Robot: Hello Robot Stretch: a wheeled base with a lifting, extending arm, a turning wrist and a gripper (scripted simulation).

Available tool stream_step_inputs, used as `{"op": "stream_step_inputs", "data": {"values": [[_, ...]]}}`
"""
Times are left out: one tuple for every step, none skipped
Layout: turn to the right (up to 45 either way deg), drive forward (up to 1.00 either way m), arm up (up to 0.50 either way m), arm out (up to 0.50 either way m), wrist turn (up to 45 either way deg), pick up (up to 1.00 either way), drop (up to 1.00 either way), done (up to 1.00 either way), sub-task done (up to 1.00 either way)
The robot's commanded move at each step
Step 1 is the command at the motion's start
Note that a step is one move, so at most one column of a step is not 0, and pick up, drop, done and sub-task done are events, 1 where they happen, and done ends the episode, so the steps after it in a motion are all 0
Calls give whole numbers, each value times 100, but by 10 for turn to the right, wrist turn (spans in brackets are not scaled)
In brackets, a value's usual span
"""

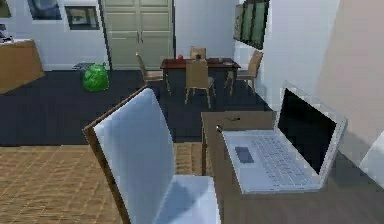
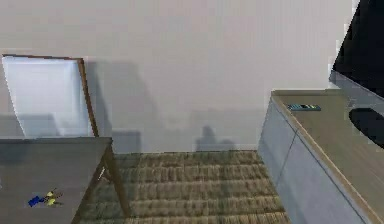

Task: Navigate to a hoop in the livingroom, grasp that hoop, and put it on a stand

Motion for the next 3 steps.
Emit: {"op": "stream_step_inputs", "data": {"values": [[450,0,0,0,0,0,0,0,0],[60,0,0,0,0,0,0,0,0],[0,20,0,0,0,0,0,0,0]]}}
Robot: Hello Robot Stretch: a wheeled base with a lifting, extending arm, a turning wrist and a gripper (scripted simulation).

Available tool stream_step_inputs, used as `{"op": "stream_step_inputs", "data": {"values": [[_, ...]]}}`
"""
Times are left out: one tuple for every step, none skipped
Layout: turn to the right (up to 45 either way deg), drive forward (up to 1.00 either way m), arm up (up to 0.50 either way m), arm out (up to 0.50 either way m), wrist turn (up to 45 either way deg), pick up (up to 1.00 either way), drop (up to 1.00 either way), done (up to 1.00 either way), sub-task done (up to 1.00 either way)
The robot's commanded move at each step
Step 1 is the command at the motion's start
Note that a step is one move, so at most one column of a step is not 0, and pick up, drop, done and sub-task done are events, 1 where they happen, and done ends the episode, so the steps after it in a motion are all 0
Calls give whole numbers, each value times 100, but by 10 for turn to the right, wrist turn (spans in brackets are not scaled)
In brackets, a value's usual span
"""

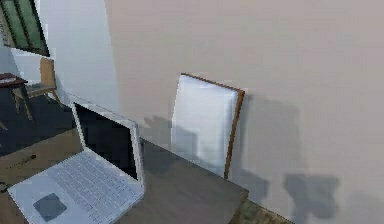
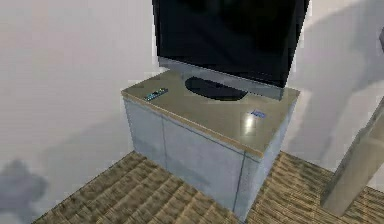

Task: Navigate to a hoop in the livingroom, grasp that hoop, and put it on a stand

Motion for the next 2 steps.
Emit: {"op": "stream_step_inputs", "data": {"values": [[-450,0,0,0,0,0,0,0,0],[-450,0,0,0,0,0,0,0,0]]}}
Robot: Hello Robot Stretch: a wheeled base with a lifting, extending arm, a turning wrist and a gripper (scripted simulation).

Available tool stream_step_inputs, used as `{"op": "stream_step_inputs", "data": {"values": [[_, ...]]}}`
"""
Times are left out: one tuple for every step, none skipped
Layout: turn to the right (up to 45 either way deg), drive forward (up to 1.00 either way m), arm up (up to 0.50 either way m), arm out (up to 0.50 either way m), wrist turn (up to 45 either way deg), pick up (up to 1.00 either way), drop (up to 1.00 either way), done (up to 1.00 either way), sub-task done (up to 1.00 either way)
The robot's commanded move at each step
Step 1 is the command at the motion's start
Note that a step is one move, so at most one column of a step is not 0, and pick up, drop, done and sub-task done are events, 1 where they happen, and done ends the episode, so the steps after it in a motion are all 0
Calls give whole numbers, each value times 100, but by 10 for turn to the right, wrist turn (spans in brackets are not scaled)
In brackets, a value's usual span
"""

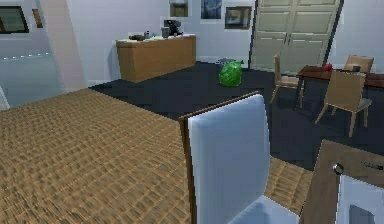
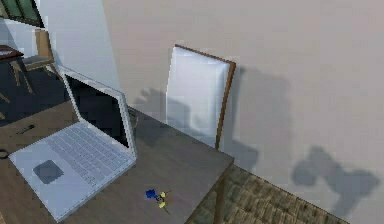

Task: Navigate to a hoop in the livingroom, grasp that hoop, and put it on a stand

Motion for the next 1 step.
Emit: {"op": "stream_step_inputs", "data": {"values": [[0,0,50,0,0,0,0,0,0]]}}
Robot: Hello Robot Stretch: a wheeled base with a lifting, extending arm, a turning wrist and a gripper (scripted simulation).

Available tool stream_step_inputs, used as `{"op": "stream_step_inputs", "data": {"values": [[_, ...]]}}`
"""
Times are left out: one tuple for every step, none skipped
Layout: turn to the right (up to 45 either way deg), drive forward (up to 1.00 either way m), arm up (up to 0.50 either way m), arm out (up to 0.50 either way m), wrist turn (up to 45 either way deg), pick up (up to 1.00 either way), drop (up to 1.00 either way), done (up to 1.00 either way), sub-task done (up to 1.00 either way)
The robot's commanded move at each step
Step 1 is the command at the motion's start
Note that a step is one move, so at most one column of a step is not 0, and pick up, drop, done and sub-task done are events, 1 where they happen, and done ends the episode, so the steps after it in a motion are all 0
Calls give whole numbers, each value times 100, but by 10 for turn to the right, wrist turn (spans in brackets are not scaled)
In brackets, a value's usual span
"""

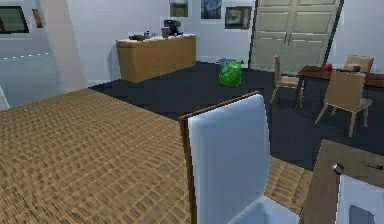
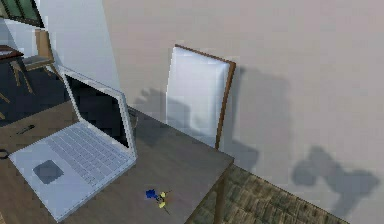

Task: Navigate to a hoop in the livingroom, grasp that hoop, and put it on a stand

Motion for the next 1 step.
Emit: {"op": "stream_step_inputs", "data": {"values": [[0,0,32,0,0,0,0,0,0]]}}
